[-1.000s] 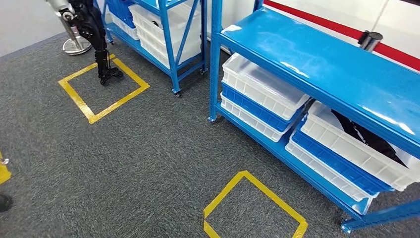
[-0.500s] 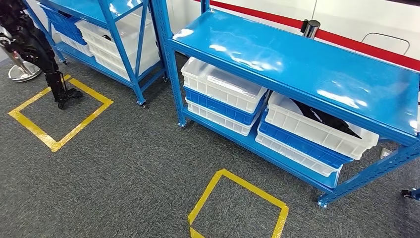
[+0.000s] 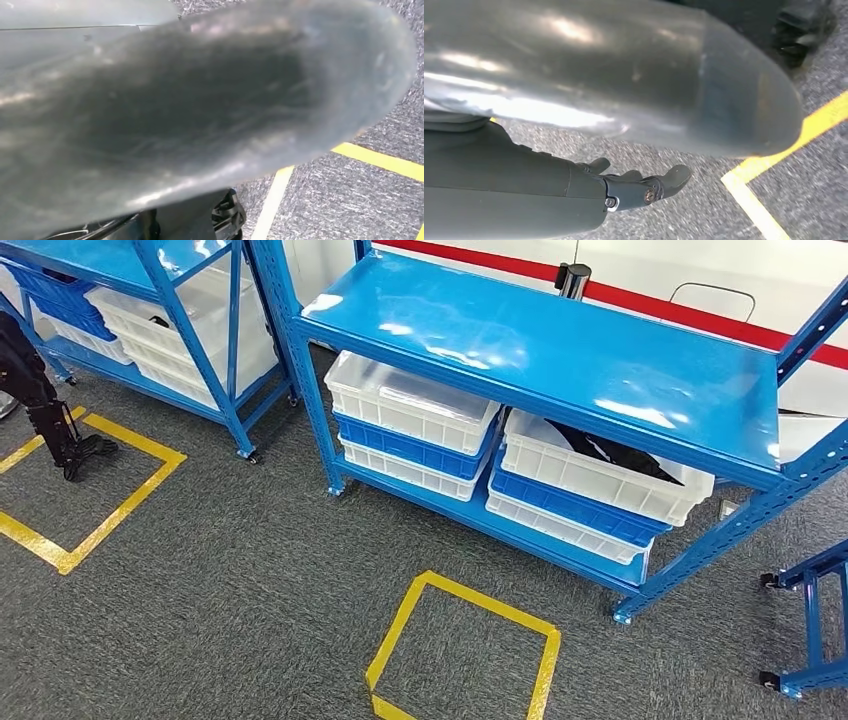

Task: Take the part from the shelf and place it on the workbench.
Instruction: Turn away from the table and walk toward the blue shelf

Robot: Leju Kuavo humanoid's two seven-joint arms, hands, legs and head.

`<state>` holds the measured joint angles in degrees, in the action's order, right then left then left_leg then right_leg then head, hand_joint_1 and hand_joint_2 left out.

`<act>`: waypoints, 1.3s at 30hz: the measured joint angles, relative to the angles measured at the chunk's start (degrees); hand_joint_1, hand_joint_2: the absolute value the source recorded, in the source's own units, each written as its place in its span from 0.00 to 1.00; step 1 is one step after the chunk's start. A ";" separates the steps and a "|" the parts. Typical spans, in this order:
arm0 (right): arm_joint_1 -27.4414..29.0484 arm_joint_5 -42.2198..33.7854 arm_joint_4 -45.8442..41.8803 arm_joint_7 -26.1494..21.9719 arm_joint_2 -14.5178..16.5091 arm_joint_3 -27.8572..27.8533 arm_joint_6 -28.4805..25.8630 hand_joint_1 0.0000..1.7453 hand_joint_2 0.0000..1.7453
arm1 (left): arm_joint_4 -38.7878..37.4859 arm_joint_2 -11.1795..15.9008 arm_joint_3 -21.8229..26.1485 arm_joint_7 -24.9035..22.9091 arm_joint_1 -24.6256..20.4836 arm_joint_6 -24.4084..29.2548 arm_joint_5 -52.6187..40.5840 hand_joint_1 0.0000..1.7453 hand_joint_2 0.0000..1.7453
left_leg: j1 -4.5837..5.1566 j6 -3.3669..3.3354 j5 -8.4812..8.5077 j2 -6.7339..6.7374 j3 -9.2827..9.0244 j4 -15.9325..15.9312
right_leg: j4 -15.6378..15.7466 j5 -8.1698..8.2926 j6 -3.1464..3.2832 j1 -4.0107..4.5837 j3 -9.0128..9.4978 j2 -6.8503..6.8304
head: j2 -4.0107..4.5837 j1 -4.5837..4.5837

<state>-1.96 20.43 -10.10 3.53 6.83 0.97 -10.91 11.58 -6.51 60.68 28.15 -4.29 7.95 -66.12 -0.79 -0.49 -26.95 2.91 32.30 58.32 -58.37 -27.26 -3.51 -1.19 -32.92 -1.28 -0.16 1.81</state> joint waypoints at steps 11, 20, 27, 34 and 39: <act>-0.08 0.40 0.00 -0.34 -0.01 0.03 -0.07 0.00 0.00 | -0.02 0.10 0.08 -0.32 0.29 -0.01 0.04 0.00 0.00 | -0.53 1.92 -6.77 -2.87 7.45 16.24 | 1.07 0.66 3.06 -0.10 1.63 1.86 | -0.01 0.42; -0.06 0.88 0.00 -0.69 -0.16 0.08 -0.37 0.00 0.00 | -0.02 0.24 0.51 -2.15 0.21 -0.03 0.08 0.00 0.00 | -0.49 1.61 0.61 -3.55 1.50 1.07 | 0.88 -0.25 2.53 0.24 1.68 2.98 | -0.01 0.26; -0.10 0.97 0.00 -0.69 -0.16 0.08 -0.43 0.00 0.00 | -0.02 0.35 0.54 -3.20 0.21 0.56 -0.61 0.00 0.00 | -0.07 1.07 0.48 -3.67 1.53 1.12 | 1.51 0.03 1.81 -0.05 1.76 2.94 | 0.00 0.27; -0.09 0.99 0.00 -0.67 -0.14 0.08 -0.51 0.00 0.00 | -0.02 0.39 0.54 -3.30 0.21 0.98 -0.89 0.00 0.00 | -0.07 0.91 0.47 -3.59 1.52 1.20 | 1.62 0.11 1.11 0.05 1.85 2.94 | 0.01 0.31; -0.08 1.28 0.00 -0.68 -0.09 0.08 -0.92 0.00 0.00 | -0.01 0.39 0.54 -3.36 0.15 1.08 -0.99 0.00 0.00 | -0.29 -0.92 1.45 -3.23 0.37 -1.07 | 0.93 -0.23 0.48 0.10 1.72 2.66 | 0.01 0.27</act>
<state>-2.04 21.70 -10.10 2.85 6.74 1.05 -11.83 11.57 -6.12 61.22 24.79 -4.14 9.02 -67.11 -1.08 -1.41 -25.50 -0.31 32.67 57.25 -57.44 -27.49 -3.04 -1.09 -31.19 1.38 -0.15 2.09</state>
